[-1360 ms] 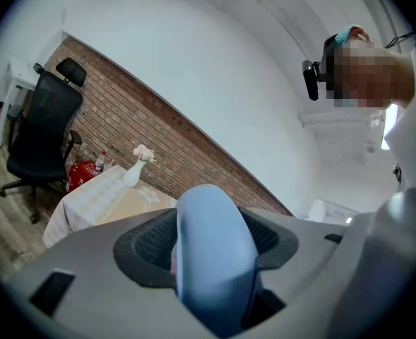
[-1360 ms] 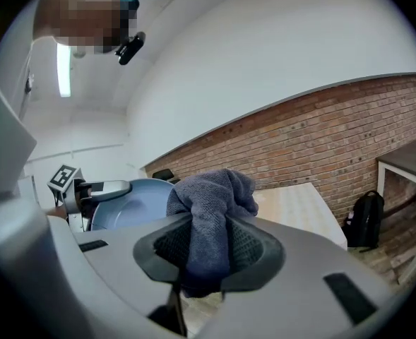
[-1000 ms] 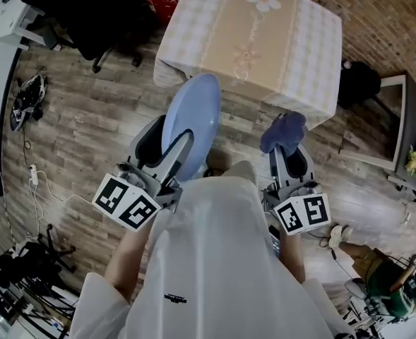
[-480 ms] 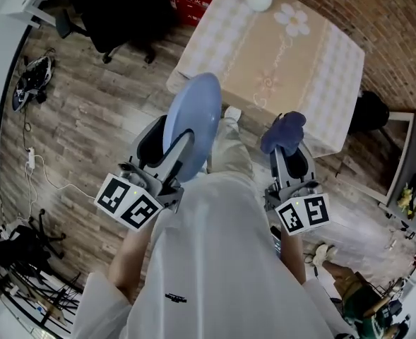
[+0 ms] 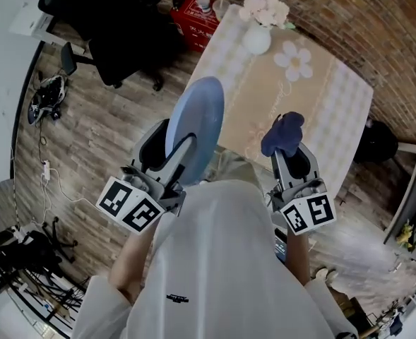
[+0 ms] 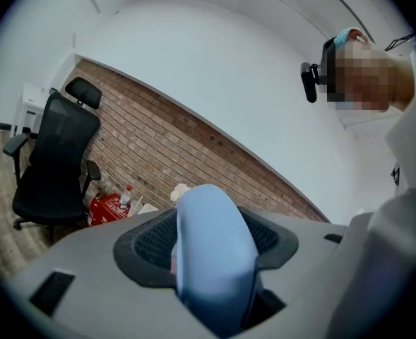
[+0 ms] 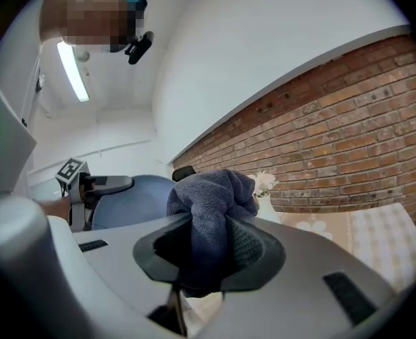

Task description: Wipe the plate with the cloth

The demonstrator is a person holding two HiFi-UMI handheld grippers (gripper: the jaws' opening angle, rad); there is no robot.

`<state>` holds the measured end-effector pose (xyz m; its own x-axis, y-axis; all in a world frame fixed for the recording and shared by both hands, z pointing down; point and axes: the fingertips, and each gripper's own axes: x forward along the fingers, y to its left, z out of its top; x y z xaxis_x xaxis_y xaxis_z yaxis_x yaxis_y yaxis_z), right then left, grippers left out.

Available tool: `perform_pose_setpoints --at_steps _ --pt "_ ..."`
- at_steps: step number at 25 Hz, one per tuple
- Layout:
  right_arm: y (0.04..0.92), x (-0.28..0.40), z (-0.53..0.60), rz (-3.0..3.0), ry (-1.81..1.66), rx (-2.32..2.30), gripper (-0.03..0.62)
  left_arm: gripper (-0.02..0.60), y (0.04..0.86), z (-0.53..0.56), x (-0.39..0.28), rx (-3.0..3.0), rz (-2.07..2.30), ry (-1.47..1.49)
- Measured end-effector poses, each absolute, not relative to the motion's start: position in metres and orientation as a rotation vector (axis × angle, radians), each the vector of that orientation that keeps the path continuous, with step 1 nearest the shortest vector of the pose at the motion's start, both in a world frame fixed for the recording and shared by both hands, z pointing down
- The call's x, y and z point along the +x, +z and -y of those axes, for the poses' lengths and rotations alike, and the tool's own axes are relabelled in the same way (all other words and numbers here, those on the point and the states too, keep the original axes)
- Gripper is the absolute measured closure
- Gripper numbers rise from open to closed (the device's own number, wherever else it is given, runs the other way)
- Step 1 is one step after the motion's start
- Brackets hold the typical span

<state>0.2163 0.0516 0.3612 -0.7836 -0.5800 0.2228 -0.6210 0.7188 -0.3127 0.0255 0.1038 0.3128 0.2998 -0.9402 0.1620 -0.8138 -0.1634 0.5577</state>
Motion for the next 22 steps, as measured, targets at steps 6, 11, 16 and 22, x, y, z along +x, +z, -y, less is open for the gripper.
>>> perform_pose_setpoints --at_steps 6,11,16,22 --pt "0.356 0.218 0.024 2.847 0.615 0.962 0.468 0.308 0.305 -0.024 0.042 2.019 1.544 -0.272" --pt "0.350 0.205 0.045 2.857 0.586 0.951 0.468 0.308 0.302 0.017 0.048 2.072 1.468 -0.248" --pt "0.340 0.178 0.062 2.883 0.693 1.021 0.468 0.308 0.297 0.045 0.037 2.118 1.358 -0.244" --pt "0.336 0.130 0.062 2.854 0.700 1.132 0.468 0.308 0.299 0.055 0.006 2.181 1.237 -0.225"
